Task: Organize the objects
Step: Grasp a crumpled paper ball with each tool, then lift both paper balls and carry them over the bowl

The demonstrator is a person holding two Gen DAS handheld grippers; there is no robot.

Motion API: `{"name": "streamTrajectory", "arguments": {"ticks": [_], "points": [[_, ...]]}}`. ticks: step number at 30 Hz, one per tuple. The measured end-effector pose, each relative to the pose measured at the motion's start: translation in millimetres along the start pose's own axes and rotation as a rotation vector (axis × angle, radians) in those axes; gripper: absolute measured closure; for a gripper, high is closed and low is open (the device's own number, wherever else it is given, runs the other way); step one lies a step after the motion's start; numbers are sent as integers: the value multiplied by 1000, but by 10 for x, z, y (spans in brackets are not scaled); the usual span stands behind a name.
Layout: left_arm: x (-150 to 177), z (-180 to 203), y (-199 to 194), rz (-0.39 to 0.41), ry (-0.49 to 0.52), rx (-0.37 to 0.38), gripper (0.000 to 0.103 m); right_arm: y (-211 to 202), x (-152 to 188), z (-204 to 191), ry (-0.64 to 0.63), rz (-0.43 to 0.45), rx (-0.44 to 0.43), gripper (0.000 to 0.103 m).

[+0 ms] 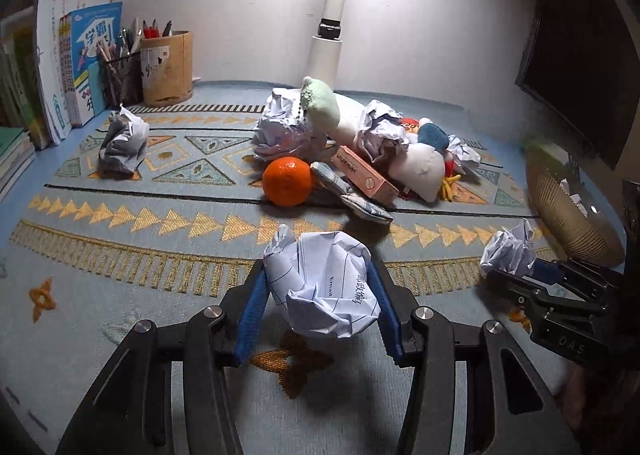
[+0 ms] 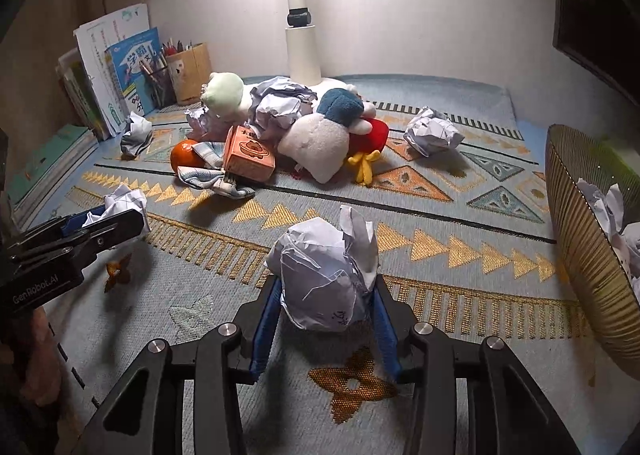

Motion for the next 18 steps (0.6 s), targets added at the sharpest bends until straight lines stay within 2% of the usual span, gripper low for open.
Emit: {"name": "streamTrajectory", "arguments": {"ticks": [1, 4, 7, 18], "points": [[8, -40, 8, -6, -20, -4, 56, 19, 14, -8, 0, -12, -2, 61], [43, -104, 2, -13, -66, 4, 56, 66, 59, -24, -2, -49, -8, 49], [48, -68, -24, -5, -49, 7, 56, 36, 38, -33, -6, -32, -6, 40], [111, 172, -68, -3, 126, -12, 55, 54, 24, -37, 4, -30, -11, 39]]}}
Point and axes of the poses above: each gripper's, at about its wrist camera, not at the fingertips, and y roughly the way its jaws point, z to its right, x to its underside, the point moved 10 cm from there along y, roughly the way its jaws point, and after that the axes turned 13 degrees about z, right-handed, at the moved point
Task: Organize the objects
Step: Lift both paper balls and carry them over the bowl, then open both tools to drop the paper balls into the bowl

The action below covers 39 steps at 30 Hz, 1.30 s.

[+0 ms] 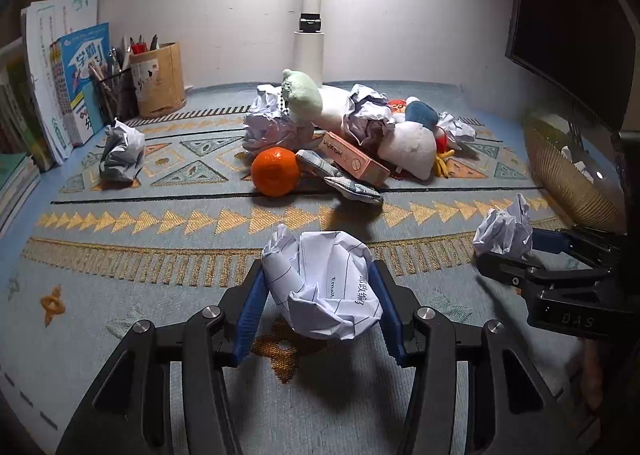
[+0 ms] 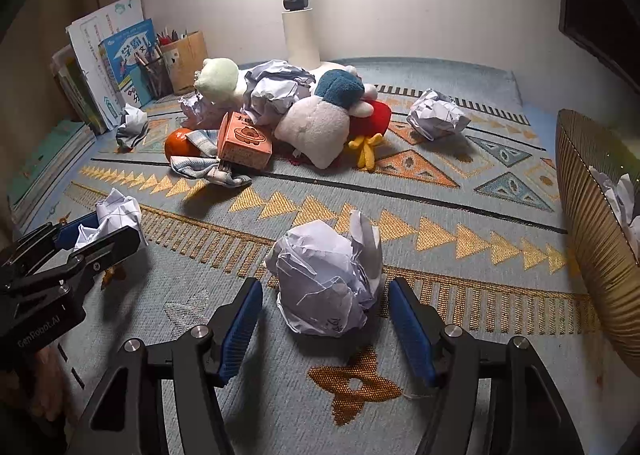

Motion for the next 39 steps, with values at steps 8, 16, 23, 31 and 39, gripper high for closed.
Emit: {"name": "streamTrajectory", "arguments": {"ticks": [8, 16, 23, 31, 39], "points": [[24, 18, 22, -16, -4, 17, 55, 1, -6, 12, 4, 8, 0, 43], [29, 64, 16, -15, 21, 23, 54, 11, -21, 16, -6, 14, 11, 43], [49, 93, 49, -35, 51, -6, 54, -24, -28, -83, -66, 27, 11, 60], [-509, 638, -270, 83, -22, 157, 54, -907, -335, 376, 113, 232, -11, 60], [-1246, 2227, -290, 149, 47, 464, 54, -2189, -770, 1929, 423, 434, 292, 60]]}}
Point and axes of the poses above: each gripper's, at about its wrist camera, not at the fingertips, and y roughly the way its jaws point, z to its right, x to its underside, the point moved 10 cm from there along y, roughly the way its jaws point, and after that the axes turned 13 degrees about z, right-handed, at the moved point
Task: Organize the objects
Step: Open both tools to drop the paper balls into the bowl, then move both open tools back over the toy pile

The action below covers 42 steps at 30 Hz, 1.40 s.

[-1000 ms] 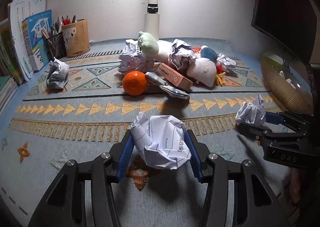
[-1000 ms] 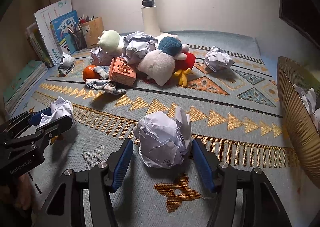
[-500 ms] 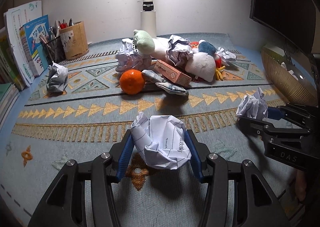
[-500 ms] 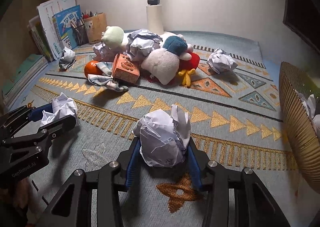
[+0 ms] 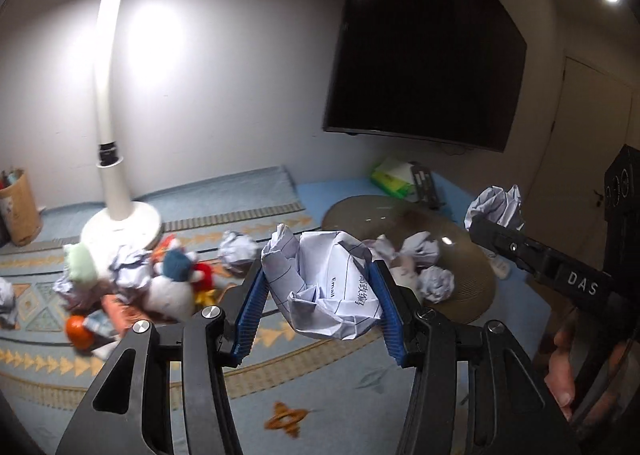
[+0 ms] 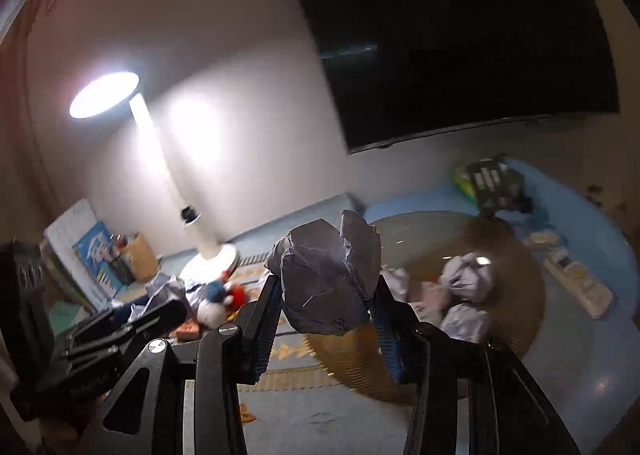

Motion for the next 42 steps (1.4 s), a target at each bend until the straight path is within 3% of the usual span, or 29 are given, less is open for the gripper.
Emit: {"name": "streamTrajectory", "arguments": {"ticks": [5, 6, 7, 9, 13, 16, 19, 25, 28, 30, 31, 33, 34, 35, 38, 42], "points": [[-34, 398, 470, -22, -69, 114, 54, 128, 60, 382, 32, -79, 64, 59], [-26, 445, 561, -28, -79, 134, 45, 187, 99, 420, 30, -104, 78, 57], [-2, 486, 654, -42, -90, 155, 27, 248, 137, 450, 30, -129, 85, 51], [50, 470, 788, -59, -113, 138, 11, 290, 178, 539, 29, -147, 97, 49], [139, 286, 736, -75, -151, 131, 11, 252, 272, 640, 23, -149, 122, 48], [195, -25, 540, -66, -166, 82, 11, 244, 374, 508, 52, -166, 77, 48], [236, -405, 226, -41, -193, 18, 11, 217, 496, 95, 15, -179, -6, 48], [432, -1438, -431, -11, -269, -191, 11, 274, 1028, -1020, -121, -191, -200, 41], [630, -1974, -671, -20, -295, -309, 11, 418, 1386, -1438, -162, -237, -233, 41], [772, -2302, -763, -31, -277, -396, 11, 523, 1539, -1631, -209, -223, -233, 41], [835, -2429, -796, -34, -275, -408, 11, 567, 1598, -1716, -229, -207, -247, 40], [952, -2600, -829, -35, -311, -381, 11, 653, 1719, -1815, -249, -183, -290, 30], [1000, -2664, -847, -33, -345, -367, 11, 706, 1782, -1799, -263, -189, -259, 16], [1042, -2709, -853, -27, -376, -360, 11, 751, 1818, -1788, -276, -216, -224, 13], [1058, -2710, -892, -5, -402, -345, 11, 762, 1795, -1745, -330, -187, -170, 10], [1041, -2651, -892, -3, -331, -410, 11, 746, 1735, -1676, -301, -145, -128, 7]]}}
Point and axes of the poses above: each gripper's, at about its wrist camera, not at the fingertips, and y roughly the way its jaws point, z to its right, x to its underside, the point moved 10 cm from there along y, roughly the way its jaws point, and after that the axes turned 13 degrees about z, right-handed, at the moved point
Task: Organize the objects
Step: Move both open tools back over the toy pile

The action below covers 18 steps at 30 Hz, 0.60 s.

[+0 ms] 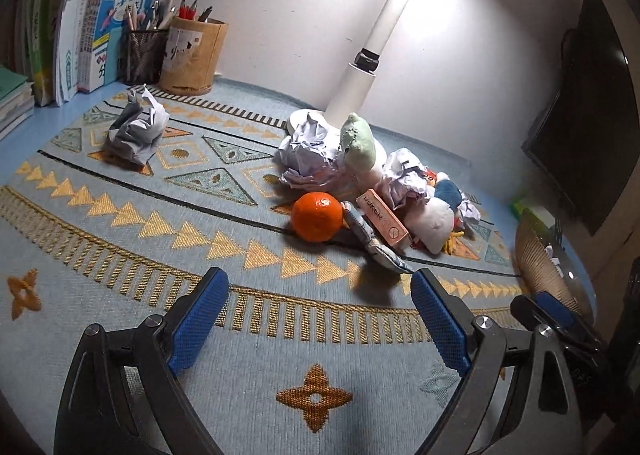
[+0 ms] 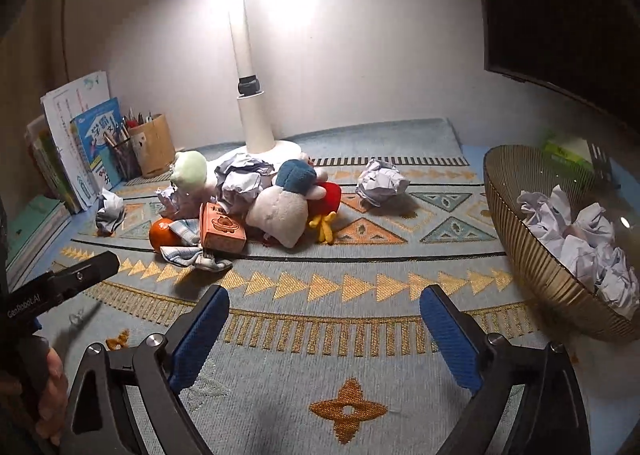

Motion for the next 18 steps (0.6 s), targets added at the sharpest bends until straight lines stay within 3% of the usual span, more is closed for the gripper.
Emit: {"name": "streamTrajectory", "arguments": {"ticks": [4, 7, 13, 18], "points": [[8, 46, -25, 19, 68, -39, 10, -20, -21, -105, -99, 27, 49, 7], [28, 8, -12, 5, 56, -45, 10, -9, -7, -207, -171, 26, 63, 7], [19, -117, -20, 6, -14, -52, 10, 85, 64, -165, -159, -29, 61, 6], [7, -127, -60, 24, -20, -57, 10, 68, 62, -153, -162, -22, 73, 6]]}}
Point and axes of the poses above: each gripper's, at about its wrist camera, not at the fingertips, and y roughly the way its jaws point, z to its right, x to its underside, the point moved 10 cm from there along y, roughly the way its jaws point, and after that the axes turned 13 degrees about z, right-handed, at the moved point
